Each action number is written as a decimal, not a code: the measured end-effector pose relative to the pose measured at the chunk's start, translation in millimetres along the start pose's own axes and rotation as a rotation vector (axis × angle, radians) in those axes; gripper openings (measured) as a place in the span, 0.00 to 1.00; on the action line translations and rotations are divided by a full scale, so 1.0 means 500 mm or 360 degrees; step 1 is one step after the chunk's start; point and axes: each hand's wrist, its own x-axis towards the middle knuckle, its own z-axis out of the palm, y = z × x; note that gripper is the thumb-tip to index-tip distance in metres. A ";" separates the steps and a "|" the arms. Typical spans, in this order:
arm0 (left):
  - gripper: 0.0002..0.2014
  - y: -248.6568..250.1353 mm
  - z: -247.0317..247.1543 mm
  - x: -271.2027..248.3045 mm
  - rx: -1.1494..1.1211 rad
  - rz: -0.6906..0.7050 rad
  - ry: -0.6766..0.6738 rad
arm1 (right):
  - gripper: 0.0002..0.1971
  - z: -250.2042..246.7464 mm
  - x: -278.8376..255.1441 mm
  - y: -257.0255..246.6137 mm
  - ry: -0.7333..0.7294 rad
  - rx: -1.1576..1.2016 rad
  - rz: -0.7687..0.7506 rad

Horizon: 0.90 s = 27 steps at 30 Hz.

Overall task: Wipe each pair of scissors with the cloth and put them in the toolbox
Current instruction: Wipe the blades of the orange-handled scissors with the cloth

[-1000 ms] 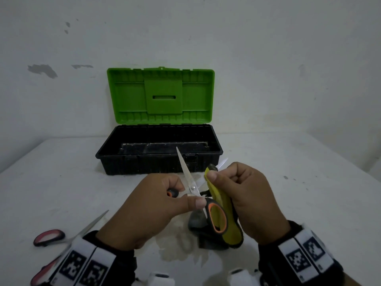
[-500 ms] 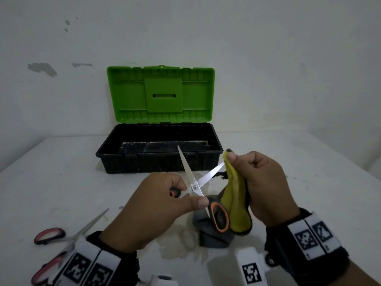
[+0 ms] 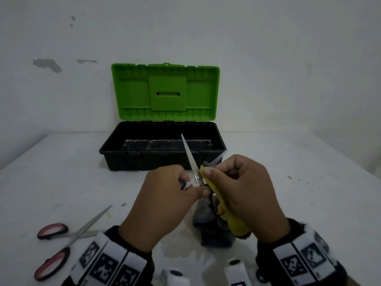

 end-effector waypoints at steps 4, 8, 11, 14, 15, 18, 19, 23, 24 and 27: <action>0.17 -0.003 0.004 -0.005 0.0055 0.0050 0.0044 | 0.10 0.022 -0.007 -0.004 0.0034 -0.0012 0.0003; 0.18 -0.003 0.004 -0.009 0.0098 0.0071 0.0072 | 0.12 0.020 0.008 0.008 0.0267 -0.0154 0.0000; 0.18 -0.010 0.006 -0.009 0.0111 0.0135 0.0113 | 0.12 0.029 0.002 0.000 0.0137 -0.0075 0.0062; 0.18 -0.016 0.006 -0.009 0.0151 0.0183 0.0118 | 0.12 0.028 0.002 -0.004 0.0106 -0.0029 0.0098; 0.18 -0.016 0.006 -0.010 0.0163 0.0188 0.0123 | 0.14 0.023 0.011 0.002 0.0192 -0.0049 0.0093; 0.19 -0.014 0.005 -0.011 0.0173 0.0214 0.0155 | 0.16 0.013 0.027 0.007 0.0330 -0.0055 0.0108; 0.19 -0.015 0.005 -0.012 0.0171 0.0212 0.0147 | 0.15 0.015 0.024 0.007 0.0278 -0.0050 0.0106; 0.19 -0.014 0.003 -0.013 0.0185 0.0194 0.0116 | 0.14 0.014 0.019 0.008 0.0217 -0.0128 0.0087; 0.20 -0.015 0.002 -0.012 0.0165 0.0202 0.0133 | 0.15 0.009 0.028 0.013 0.0285 -0.0121 0.0090; 0.19 -0.016 0.003 -0.011 0.0143 0.0211 0.0139 | 0.16 0.002 0.038 0.016 0.0374 -0.0052 0.0110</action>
